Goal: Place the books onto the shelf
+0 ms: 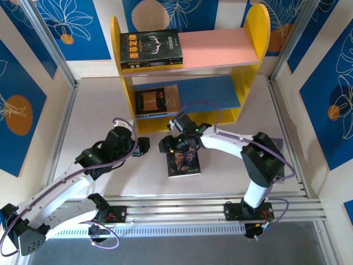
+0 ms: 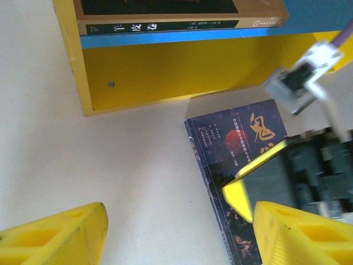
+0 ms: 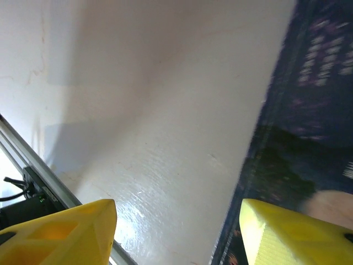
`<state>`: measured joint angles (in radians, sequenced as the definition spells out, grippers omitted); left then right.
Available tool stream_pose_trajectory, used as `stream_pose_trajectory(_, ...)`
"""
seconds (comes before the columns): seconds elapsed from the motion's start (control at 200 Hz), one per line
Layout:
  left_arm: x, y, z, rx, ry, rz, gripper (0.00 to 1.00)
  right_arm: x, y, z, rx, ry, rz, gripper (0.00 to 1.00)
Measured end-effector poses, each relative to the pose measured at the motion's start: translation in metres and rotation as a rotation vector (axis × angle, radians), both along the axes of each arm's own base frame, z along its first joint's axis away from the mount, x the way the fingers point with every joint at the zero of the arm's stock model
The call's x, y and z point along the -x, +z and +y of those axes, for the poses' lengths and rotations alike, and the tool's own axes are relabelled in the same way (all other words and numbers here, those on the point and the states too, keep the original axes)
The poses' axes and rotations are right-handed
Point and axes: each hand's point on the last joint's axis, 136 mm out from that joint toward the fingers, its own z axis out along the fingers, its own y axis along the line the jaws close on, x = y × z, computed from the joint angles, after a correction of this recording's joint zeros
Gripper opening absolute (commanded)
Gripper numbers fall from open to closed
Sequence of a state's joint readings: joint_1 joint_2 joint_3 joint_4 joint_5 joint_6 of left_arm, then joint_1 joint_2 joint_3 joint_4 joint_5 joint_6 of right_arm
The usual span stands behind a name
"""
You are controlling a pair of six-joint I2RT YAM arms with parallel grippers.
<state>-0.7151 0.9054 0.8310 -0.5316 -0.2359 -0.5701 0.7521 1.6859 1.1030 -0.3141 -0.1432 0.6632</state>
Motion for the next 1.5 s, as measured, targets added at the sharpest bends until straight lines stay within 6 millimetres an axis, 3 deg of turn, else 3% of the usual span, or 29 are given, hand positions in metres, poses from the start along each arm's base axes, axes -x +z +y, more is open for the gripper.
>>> stream_pose_trajectory(0.17, 0.0, -0.006, 0.0, -0.006, 0.002, 0.015, 0.7, -0.004, 0.007, -0.048, 0.024, -0.078, -0.038, 0.63)
stream_pose_trajectory(0.395, 0.005, -0.044, -0.007, 0.0, -0.004, 0.113, 0.67, -0.002, -0.039, -0.117, 0.133, -0.199, 0.051, 0.63)
stream_pose_trajectory(0.5, 0.008, -0.065, -0.015, 0.023, -0.012, 0.173, 0.66, 0.002, -0.052, -0.133, 0.172, -0.226, 0.076, 0.63)
stream_pose_trajectory(0.765, 0.018, -0.102, -0.032, 0.05, -0.035, 0.281, 0.66, 0.001, -0.054, -0.136, 0.177, -0.231, 0.067, 0.62)
stream_pose_trajectory(1.296, 0.025, -0.125, -0.05, 0.07, -0.06, 0.332, 0.66, 0.009, -0.066, -0.112, 0.224, -0.153, 0.06, 0.62)
stream_pose_trajectory(1.501, 0.026, -0.127, -0.051, 0.071, -0.059, 0.338, 0.66, 0.011, -0.062, -0.091, 0.218, -0.101, 0.041, 0.62)
